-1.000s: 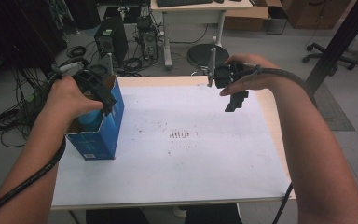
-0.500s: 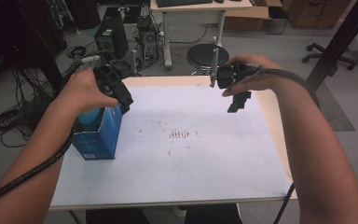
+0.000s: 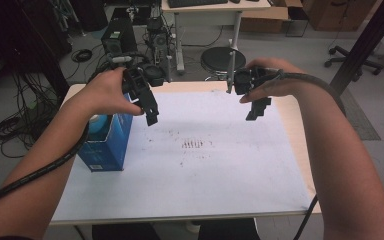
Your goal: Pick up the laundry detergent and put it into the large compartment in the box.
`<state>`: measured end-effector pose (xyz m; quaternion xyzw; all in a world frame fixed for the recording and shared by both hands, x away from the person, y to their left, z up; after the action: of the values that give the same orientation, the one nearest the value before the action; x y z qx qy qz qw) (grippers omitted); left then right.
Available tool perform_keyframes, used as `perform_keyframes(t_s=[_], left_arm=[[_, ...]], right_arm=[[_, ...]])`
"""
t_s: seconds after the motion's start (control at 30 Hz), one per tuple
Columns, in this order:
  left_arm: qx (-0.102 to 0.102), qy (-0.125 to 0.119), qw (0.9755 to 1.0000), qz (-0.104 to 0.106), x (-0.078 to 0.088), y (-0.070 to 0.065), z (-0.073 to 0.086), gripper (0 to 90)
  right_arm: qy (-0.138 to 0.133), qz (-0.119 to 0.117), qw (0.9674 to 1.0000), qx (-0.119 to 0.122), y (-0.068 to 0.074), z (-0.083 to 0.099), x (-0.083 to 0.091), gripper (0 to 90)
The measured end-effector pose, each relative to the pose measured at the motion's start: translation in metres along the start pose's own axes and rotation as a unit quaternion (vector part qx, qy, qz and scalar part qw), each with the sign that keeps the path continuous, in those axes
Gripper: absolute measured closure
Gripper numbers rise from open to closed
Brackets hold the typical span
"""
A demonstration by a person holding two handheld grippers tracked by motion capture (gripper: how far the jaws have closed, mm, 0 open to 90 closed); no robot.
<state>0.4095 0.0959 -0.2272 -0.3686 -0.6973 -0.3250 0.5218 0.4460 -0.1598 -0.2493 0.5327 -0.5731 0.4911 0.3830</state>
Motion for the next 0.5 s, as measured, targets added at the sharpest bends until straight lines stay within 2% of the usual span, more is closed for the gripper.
perform_keyframes(t_s=[0.1,0.17,0.23,0.27,0.5], left_arm=[[-0.030,-0.001,0.9996,0.003,-0.002,-0.003,-0.004,0.2],[-0.044,0.011,0.9990,0.006,-0.005,-0.004,-0.005,0.2],[-0.053,0.014,0.9985,0.010,-0.007,-0.003,-0.006,0.2],[-0.064,0.013,0.9978,0.014,-0.007,-0.004,-0.007,0.2],[-0.091,0.003,0.9951,0.038,-0.008,-0.001,-0.013,0.2]], right_arm=[[0.001,-0.001,1.0000,-0.001,0.000,0.001,-0.001,7.2],[0.001,-0.001,1.0000,-0.001,0.000,0.001,-0.001,7.3],[0.001,-0.001,1.0000,-0.001,0.000,0.001,-0.001,7.2],[0.001,-0.001,1.0000,0.000,0.000,0.001,-0.002,7.2],[0.000,-0.003,1.0000,-0.001,0.000,0.003,-0.002,7.2]])
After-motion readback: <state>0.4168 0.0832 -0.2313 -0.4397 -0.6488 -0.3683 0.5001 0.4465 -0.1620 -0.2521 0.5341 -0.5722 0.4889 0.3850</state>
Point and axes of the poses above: each handheld gripper's, and its own axes: x roughly backward along the jaws, z roughly out of its underside, y roughly to its left, the point moved 4 cm from there along -x, roughly forward along the jaws, and after that the axes turned 12 degrees about -y, right-handed, at the moved point
